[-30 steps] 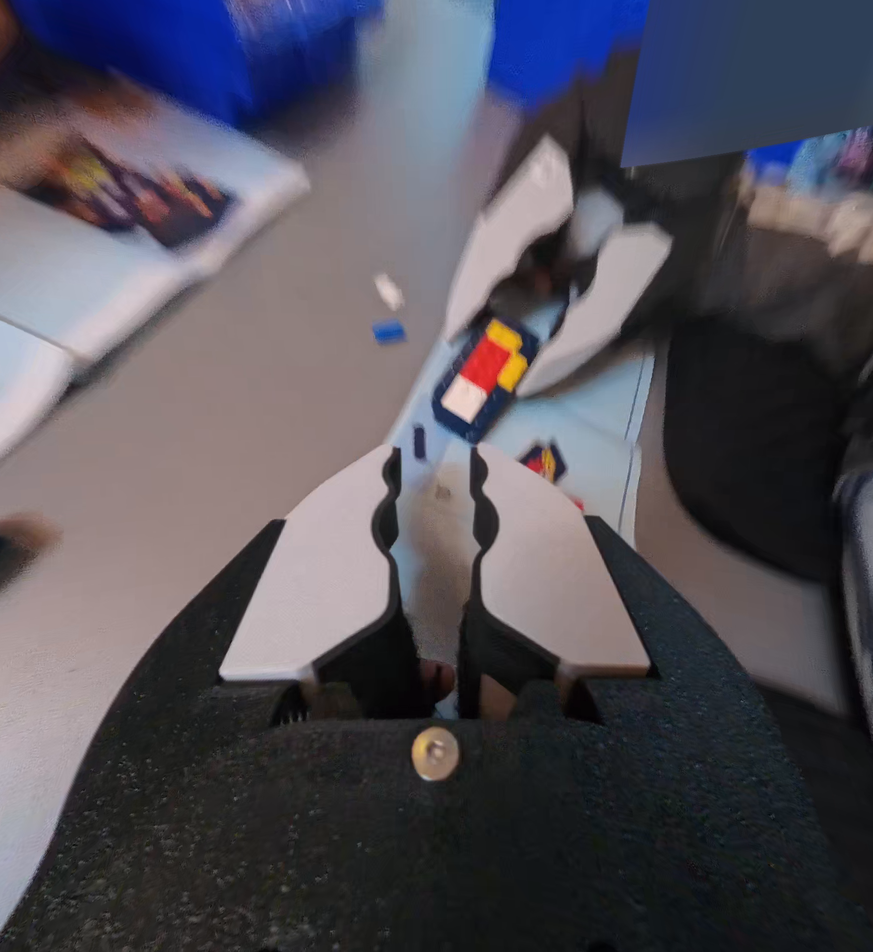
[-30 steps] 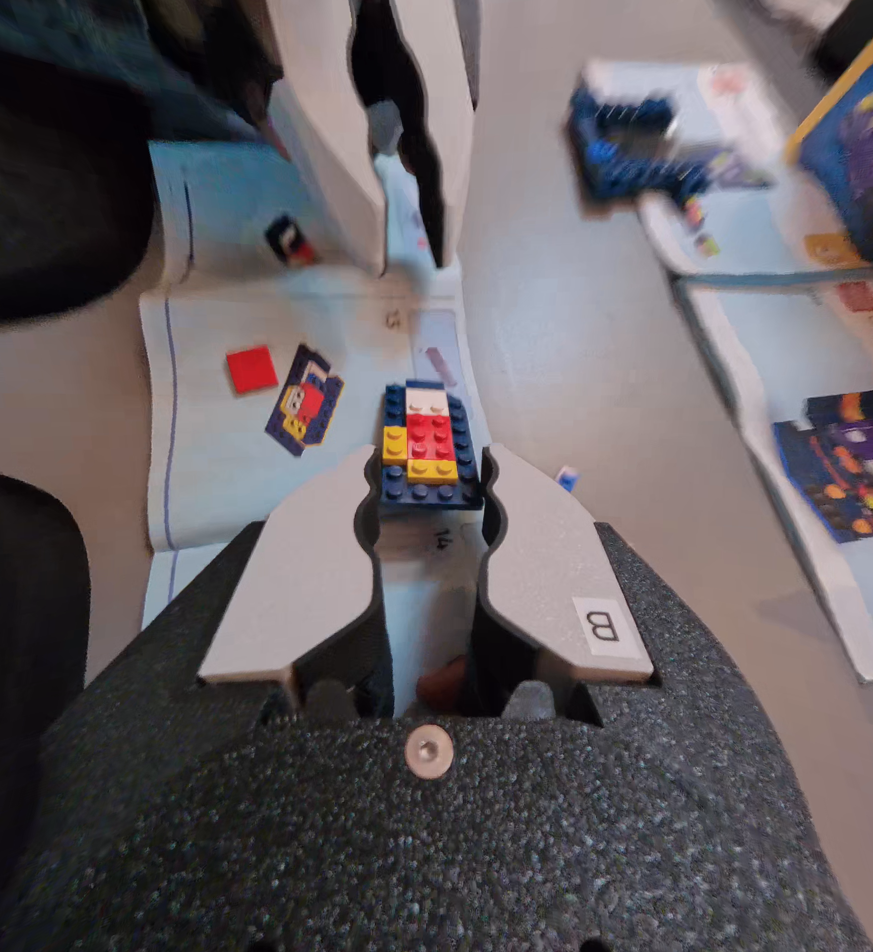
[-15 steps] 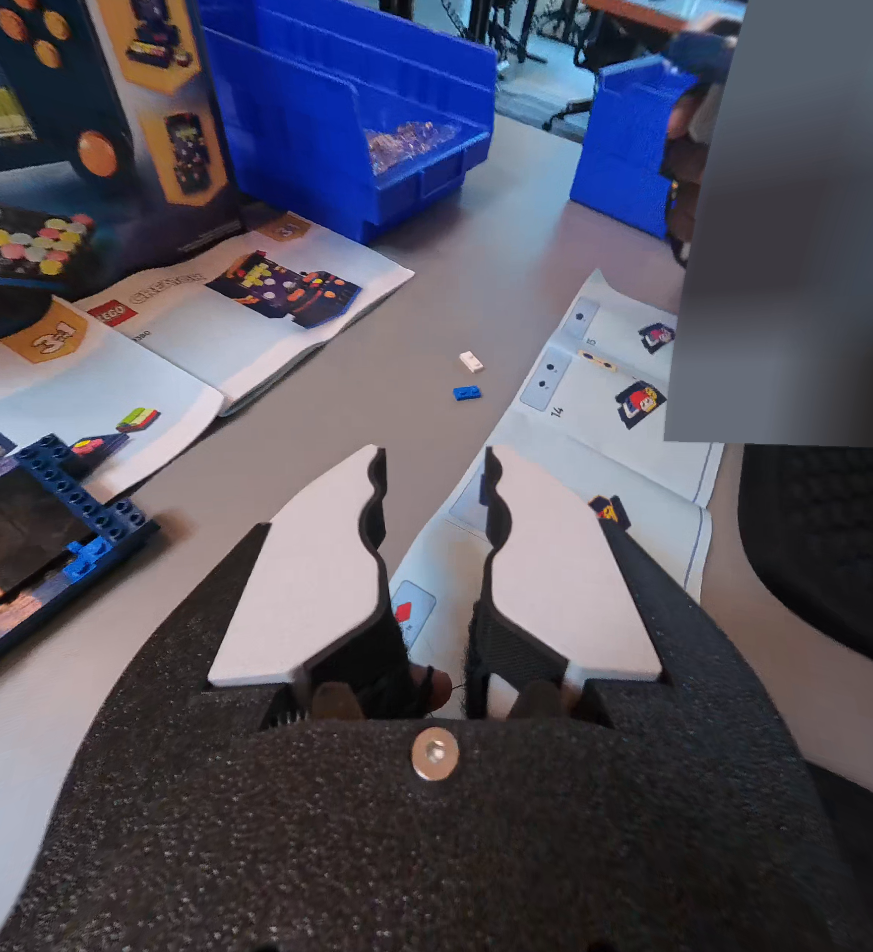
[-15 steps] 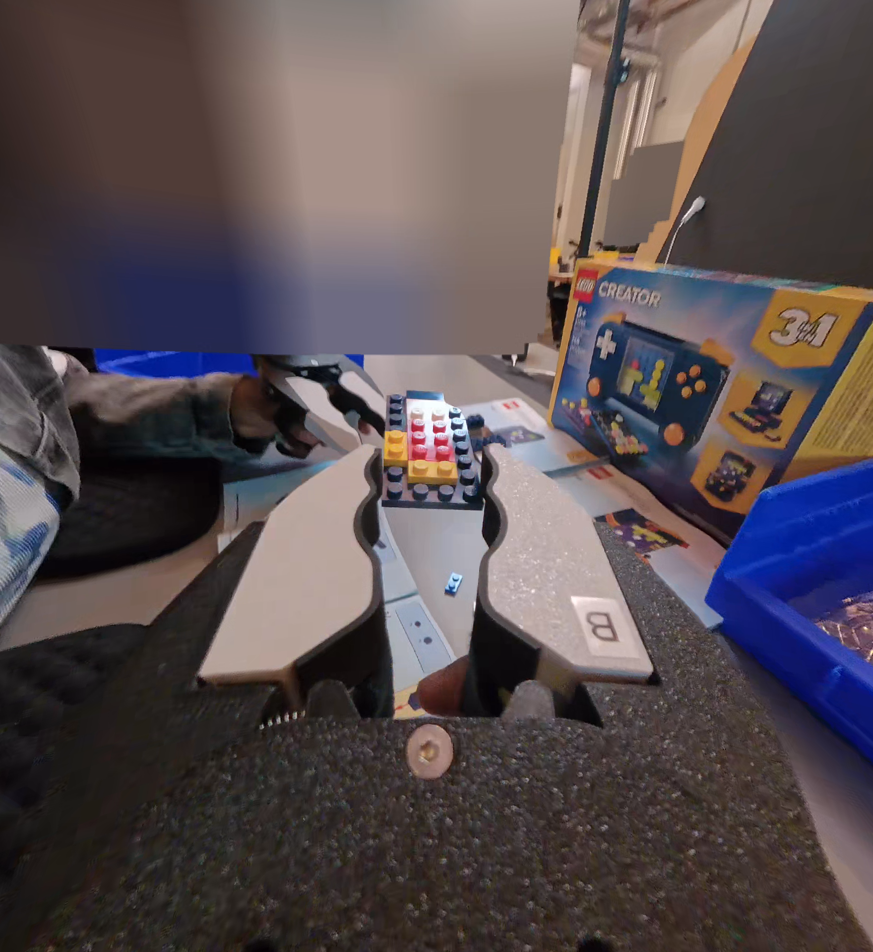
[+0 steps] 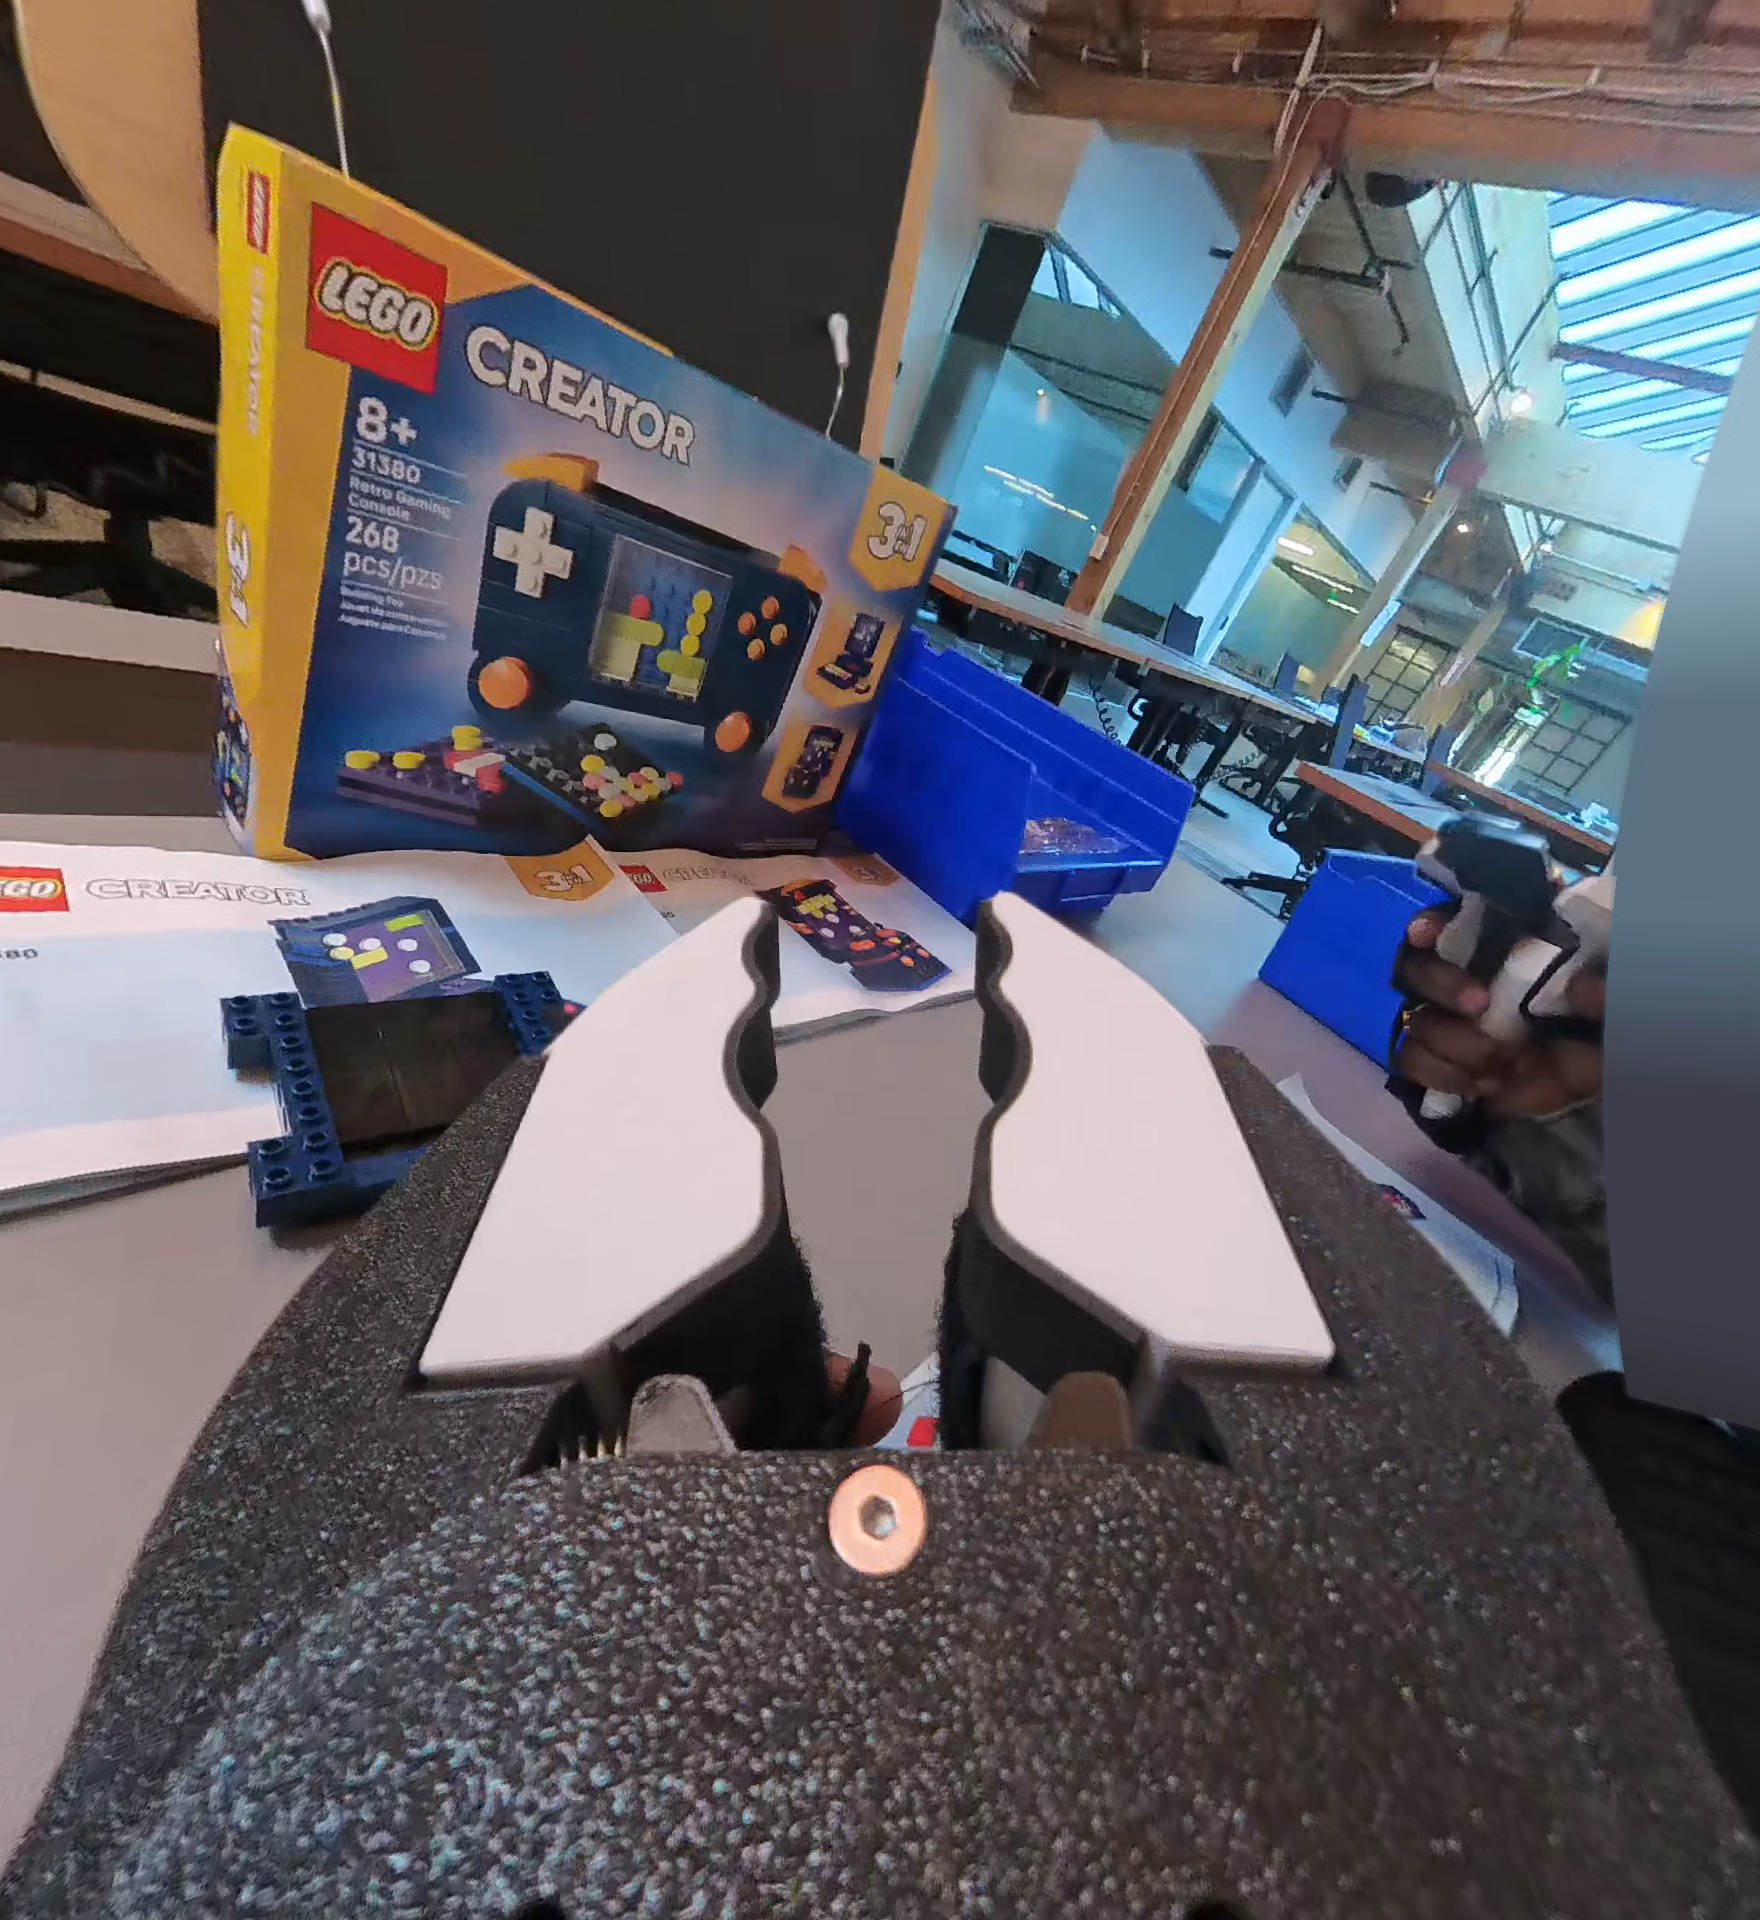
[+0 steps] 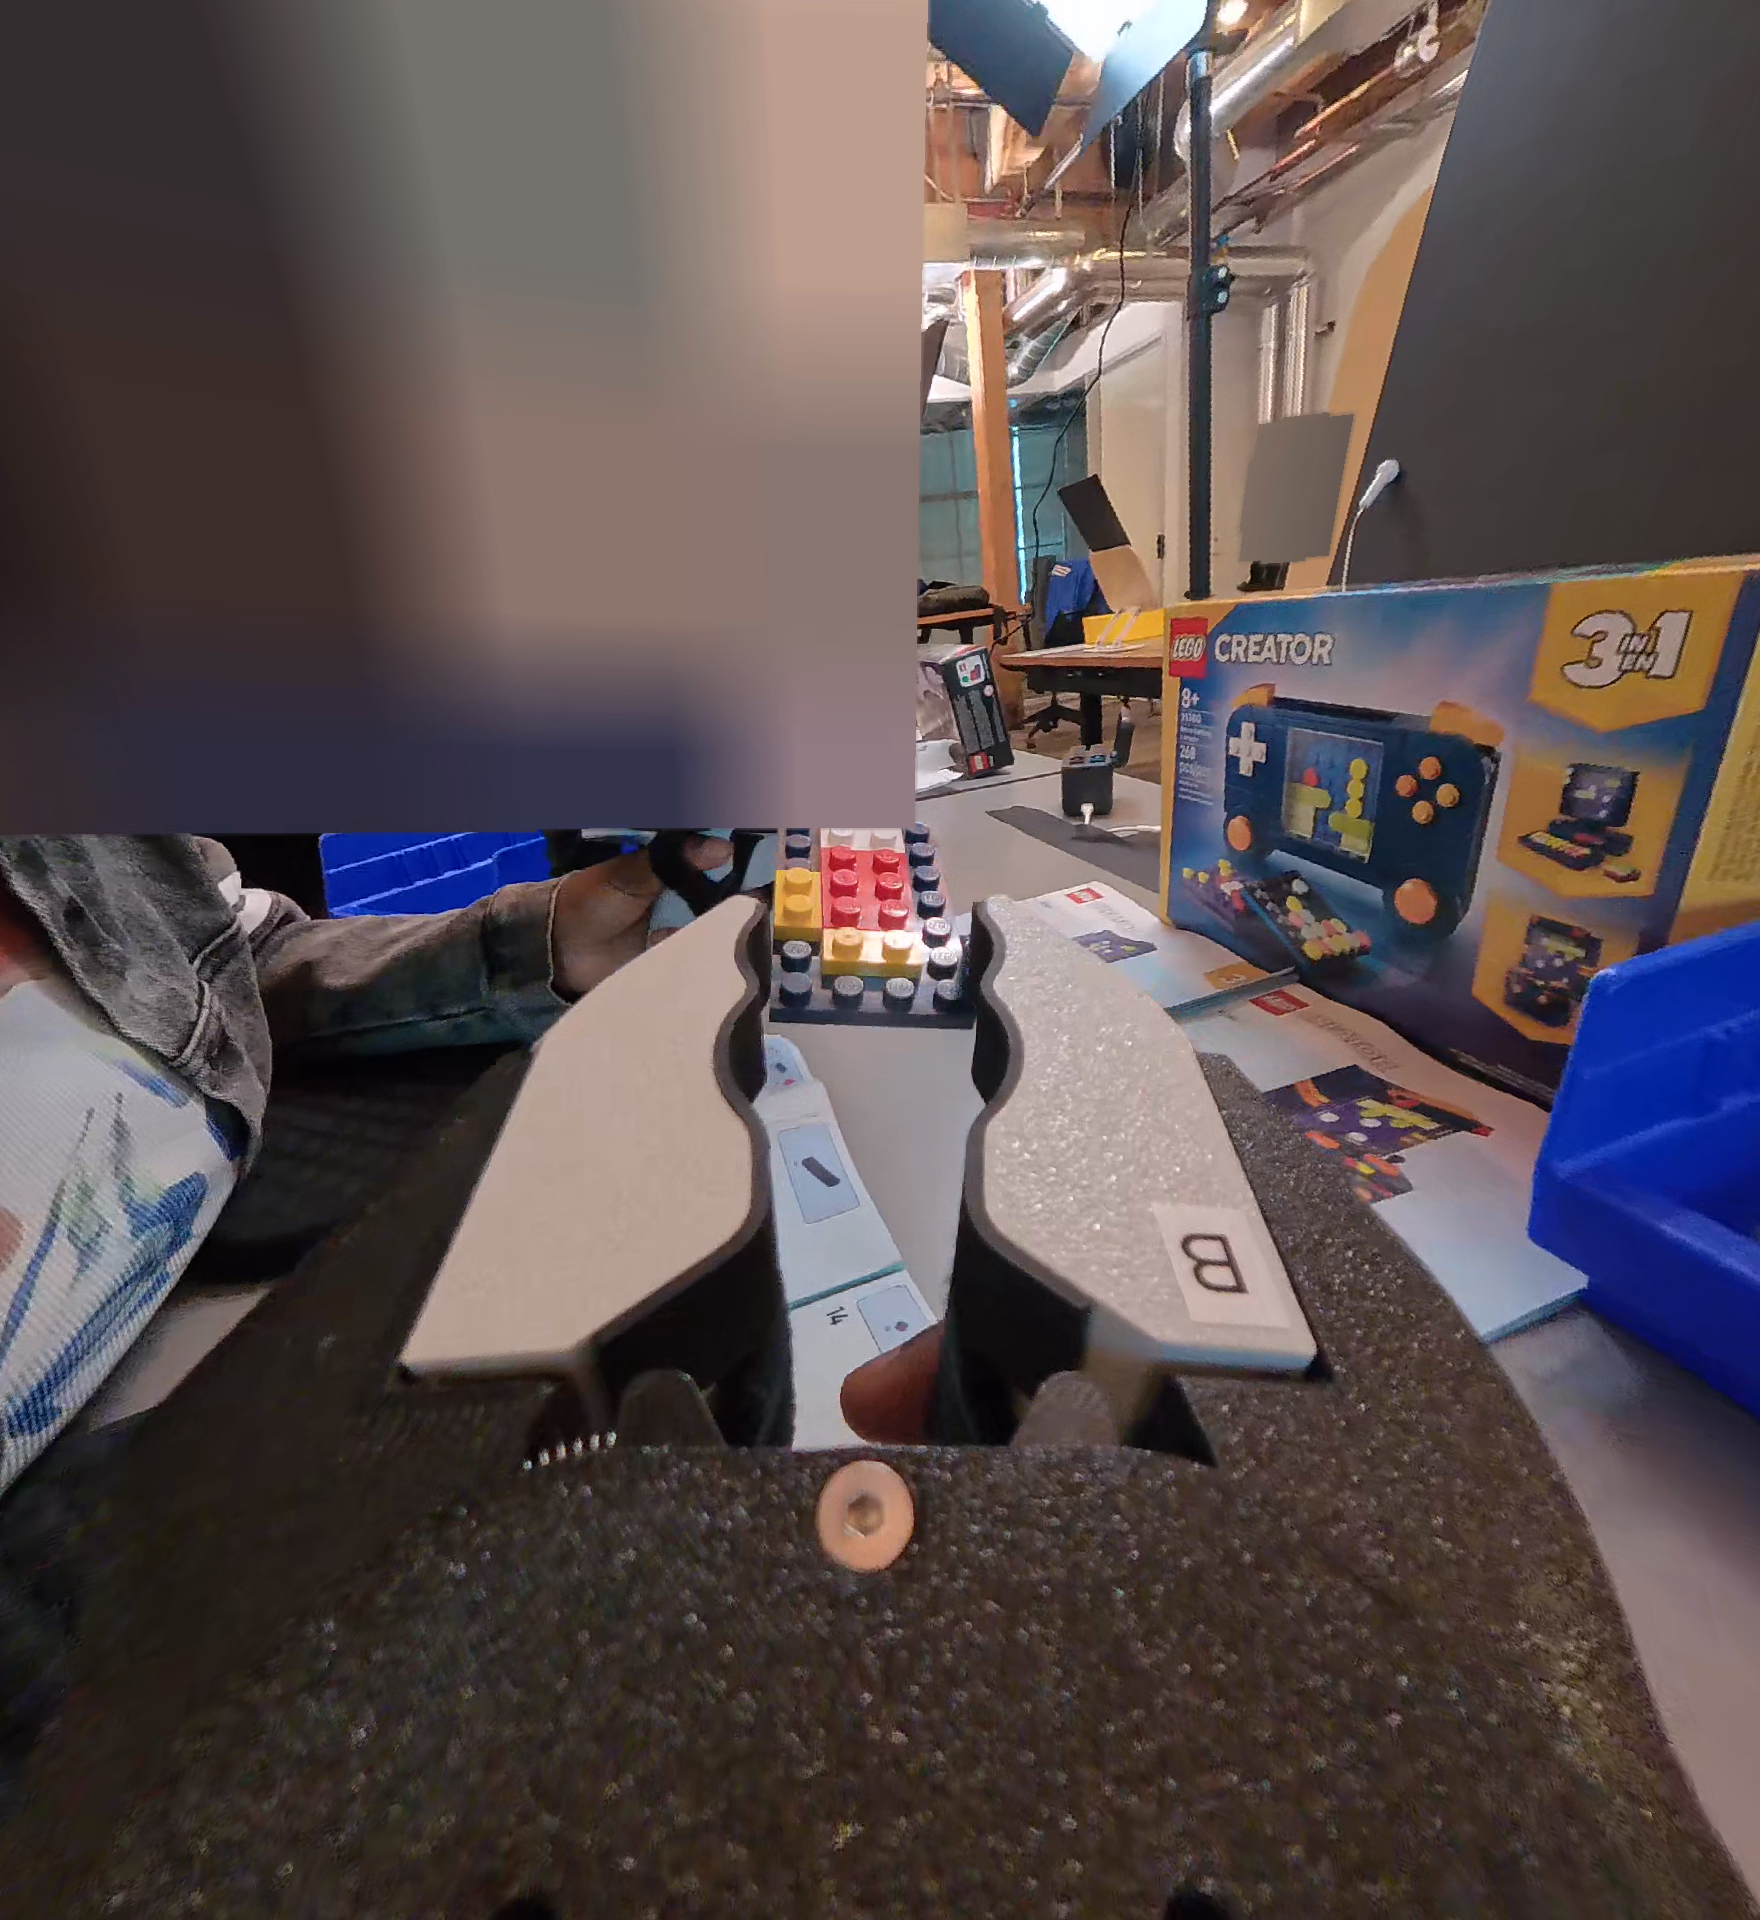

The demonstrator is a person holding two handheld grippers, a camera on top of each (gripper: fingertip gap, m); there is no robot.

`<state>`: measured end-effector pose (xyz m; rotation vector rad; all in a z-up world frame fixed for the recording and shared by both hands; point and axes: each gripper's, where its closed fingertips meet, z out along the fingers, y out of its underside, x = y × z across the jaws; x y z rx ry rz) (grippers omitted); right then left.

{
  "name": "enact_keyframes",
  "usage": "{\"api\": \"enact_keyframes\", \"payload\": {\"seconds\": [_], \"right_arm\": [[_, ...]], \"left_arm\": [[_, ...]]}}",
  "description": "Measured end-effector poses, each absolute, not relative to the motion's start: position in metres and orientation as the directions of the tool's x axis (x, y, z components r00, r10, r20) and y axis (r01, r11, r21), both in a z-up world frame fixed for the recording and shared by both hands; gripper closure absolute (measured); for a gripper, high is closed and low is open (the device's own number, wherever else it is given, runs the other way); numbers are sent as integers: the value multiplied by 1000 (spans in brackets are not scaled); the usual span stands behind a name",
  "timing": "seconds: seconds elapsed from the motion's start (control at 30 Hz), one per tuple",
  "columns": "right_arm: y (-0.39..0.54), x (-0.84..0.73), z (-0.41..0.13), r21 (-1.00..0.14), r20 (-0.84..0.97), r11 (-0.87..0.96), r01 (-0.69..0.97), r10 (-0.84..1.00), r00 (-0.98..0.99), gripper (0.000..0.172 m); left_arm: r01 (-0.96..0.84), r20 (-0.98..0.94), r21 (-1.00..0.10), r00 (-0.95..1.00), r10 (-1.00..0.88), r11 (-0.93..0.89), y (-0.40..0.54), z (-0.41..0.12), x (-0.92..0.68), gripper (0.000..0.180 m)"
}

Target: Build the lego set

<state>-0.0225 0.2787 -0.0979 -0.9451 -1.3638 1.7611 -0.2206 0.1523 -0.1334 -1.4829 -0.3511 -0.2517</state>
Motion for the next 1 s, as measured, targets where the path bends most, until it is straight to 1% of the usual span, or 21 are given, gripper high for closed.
{"api": "enact_keyframes", "payload": {"seconds": [0.1, 0.2, 0.27, 0.33, 0.37, 0.43, 0.5, 0.53, 0.63, 0.73, 0.87, 0.93, 1.0], "right_arm": [[274, -26, -103, -978, -136, -197, -72, 856, -498, 135], [269, -28, -106, -981, -132, -186, -57, 851, -508, 135], [265, -33, -111, -986, -124, -165, -36, 854, -506, 135], [255, -46, -120, -989, -139, -147, 23, 857, -497, 135], [244, -54, -124, -990, -138, -120, 68, 848, -512, 135], [215, -71, -140, -982, -113, -7, 189, 825, -554, 135], [184, -88, -157, -943, -84, 135, 303, 787, -611, 135], [167, -96, -163, -927, -79, 183, 328, 759, -646, 135], [127, -119, -181, -906, -117, 231, 354, 668, -735, 135], [116, -135, -212, -865, -83, 340, 369, 628, -774, 135], [129, -134, -244, -786, 5, 471, 399, 651, -759, 135], [128, -133, -251, -755, 15, 510, 413, 643, -766, 135], [129, -134, -252, -751, 21, 512, 417, 649, -760, 132]], "left_arm": [[394, 395, -919, 918, 41, 25, 156, -142, -217, 144], [392, 393, -919, 919, 34, 27, 156, -141, -217, 144], [348, 348, -937, 935, 65, 20, 156, -143, -222, 145], [308, 306, -951, 946, 103, -2, 156, -146, -227, 147], [300, 298, -954, 949, 102, 4, 155, -144, -227, 147], [289, 290, -957, 951, 104, 22, 154, -141, -228, 148], [289, 289, -957, 951, 110, 18, 153, -143, -229, 148], [291, 291, -957, 950, 112, 18, 153, -144, -231, 148], [298, 299, -954, 946, 129, 28, 151, -145, -235, 149], [299, 302, -953, 944, 134, 42, 149, -144, -237, 149], [302, 303, -953, 944, 132, 34, 150, -147, -237, 149], [319, 320, -947, 939, 123, 26, 151, -149, -236, 149], [330, 331, -944, 936, 119, 25, 151, -150, -237, 149]]}}
